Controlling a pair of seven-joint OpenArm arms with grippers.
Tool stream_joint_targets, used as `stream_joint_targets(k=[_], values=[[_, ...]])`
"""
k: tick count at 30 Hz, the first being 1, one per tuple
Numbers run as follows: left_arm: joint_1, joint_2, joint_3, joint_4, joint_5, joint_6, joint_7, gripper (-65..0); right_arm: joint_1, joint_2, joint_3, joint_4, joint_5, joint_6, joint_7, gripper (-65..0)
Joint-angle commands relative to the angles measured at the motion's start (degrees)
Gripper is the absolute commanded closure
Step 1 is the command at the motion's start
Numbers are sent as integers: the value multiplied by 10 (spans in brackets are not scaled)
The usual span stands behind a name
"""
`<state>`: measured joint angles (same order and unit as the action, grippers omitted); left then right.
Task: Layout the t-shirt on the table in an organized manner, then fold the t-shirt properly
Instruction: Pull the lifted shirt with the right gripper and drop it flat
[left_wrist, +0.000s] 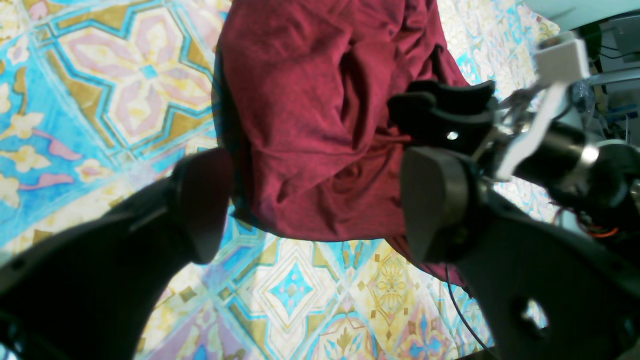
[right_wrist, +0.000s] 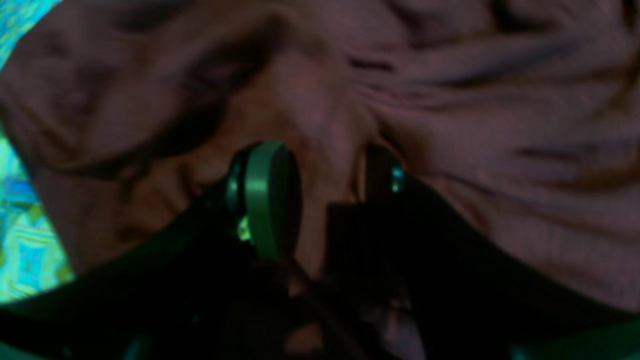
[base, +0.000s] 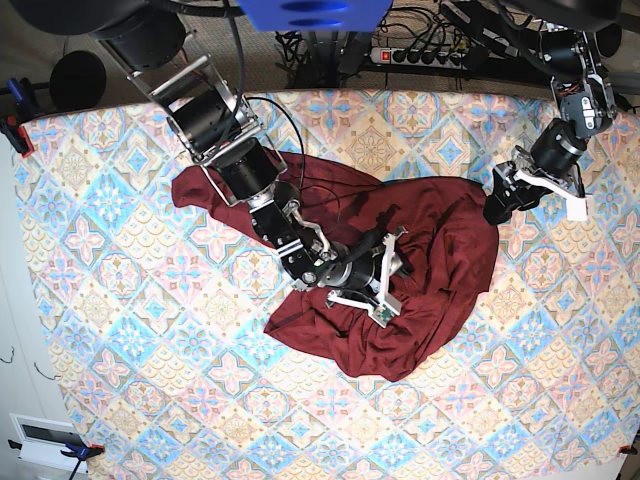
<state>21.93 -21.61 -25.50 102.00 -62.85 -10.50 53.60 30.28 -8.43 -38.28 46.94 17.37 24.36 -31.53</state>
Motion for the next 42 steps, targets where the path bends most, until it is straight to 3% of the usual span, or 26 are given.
stream_joint_targets(k=[1,9,14,18,21,25,29,33,40,42], values=[[-2,-8,-5,8,-9,-5,-10,-521,16,-6,0,17,9,3,13,-256],[-2,-7,-5,8,-9,-5,-11,-521,13,-6,-2,15,9,3,14,-236],[-3,-7,-5,8,-8,-5,-12,-520,13,-6,2,6,9,3,16,0],[-11,-7,-5,8,-8,-5,-12,-520,12,-6,17,33,9,3,14,-5],[-18,-9,-5,8,-8,-5,-12,-520,11,-6,71,127,9,3,7,-3],[-18,-9,-5,11,-8,-5,-12,-520,-3,-1,160,227,10,3,-80,-3],[-18,-9,-5,11,-8,-5,-12,-520,-3,53,229,233,11,3,-98,-3],[-18,-20,-5,11,-8,-5,-12,-520,21,101,293,226,71,3,-97,-3],[-18,-23,-5,12,-7,-5,-12,-520,58,224,381,171,157,3,-59,-3],[-18,-23,-5,12,-7,-5,-12,-520,82,246,392,152,161,3,-44,-3]])
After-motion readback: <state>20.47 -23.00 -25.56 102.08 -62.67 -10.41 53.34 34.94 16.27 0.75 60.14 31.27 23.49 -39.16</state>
